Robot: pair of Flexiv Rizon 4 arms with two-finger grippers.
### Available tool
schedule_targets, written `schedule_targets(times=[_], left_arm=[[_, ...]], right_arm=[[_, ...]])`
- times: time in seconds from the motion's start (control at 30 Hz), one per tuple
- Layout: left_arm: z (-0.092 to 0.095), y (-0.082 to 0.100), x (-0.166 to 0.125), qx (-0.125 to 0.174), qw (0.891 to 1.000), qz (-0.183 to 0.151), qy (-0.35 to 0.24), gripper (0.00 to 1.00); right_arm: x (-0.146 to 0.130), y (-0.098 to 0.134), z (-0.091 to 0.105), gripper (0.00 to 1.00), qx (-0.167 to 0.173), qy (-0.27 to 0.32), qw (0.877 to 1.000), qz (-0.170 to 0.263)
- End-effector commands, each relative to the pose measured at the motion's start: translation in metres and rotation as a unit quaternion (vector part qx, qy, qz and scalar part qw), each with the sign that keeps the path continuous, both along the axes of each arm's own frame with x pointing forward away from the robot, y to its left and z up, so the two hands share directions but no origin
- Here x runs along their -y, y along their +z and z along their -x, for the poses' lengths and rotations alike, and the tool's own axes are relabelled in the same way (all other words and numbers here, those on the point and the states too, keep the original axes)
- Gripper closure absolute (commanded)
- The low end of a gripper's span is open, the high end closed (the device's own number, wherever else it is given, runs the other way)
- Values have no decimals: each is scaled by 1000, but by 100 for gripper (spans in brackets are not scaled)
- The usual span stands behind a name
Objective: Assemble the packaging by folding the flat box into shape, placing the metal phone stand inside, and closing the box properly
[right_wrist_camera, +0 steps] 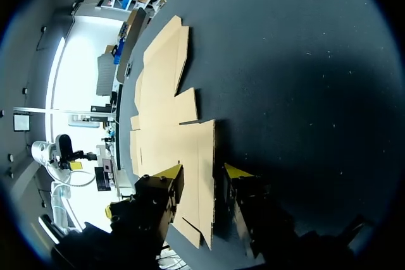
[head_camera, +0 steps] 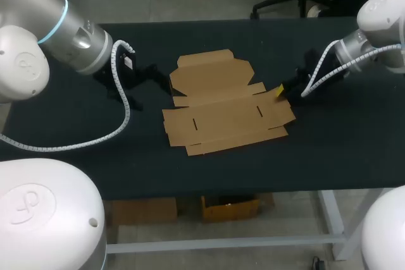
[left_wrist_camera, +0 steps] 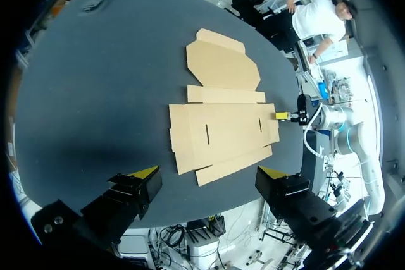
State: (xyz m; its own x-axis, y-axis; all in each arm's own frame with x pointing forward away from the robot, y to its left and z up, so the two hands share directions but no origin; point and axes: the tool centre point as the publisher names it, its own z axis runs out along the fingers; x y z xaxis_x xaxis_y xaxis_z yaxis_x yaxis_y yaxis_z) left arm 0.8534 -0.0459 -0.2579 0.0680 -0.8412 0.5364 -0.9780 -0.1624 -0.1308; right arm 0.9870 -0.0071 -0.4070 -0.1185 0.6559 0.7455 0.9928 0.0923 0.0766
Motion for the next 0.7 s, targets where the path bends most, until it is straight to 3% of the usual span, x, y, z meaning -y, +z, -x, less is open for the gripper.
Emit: schedule_targets(times=[0.03,0.23,0.27,0.3,0.7], left_arm=[[3,1,-1,2,1000,-1,1,0],[4,-1,-2,1,1000,0,-1,0],[4,-1,-2,1,1000,0,-1,0],[5,-1,-2,1,1000,1,-1,0],[7,-2,-7,1,1000,4,-2,0]], right_arm=[[0,-5,-2,70,-5,0,1000,-10],[-4,-6,0,82,0,-2,1000,-21],[-5,-6,0,86,2,-3,1000,-24],[-7,-6,1,100,4,-4,1000,-27],[-13,-1,30,100,23,-13,999,-47]])
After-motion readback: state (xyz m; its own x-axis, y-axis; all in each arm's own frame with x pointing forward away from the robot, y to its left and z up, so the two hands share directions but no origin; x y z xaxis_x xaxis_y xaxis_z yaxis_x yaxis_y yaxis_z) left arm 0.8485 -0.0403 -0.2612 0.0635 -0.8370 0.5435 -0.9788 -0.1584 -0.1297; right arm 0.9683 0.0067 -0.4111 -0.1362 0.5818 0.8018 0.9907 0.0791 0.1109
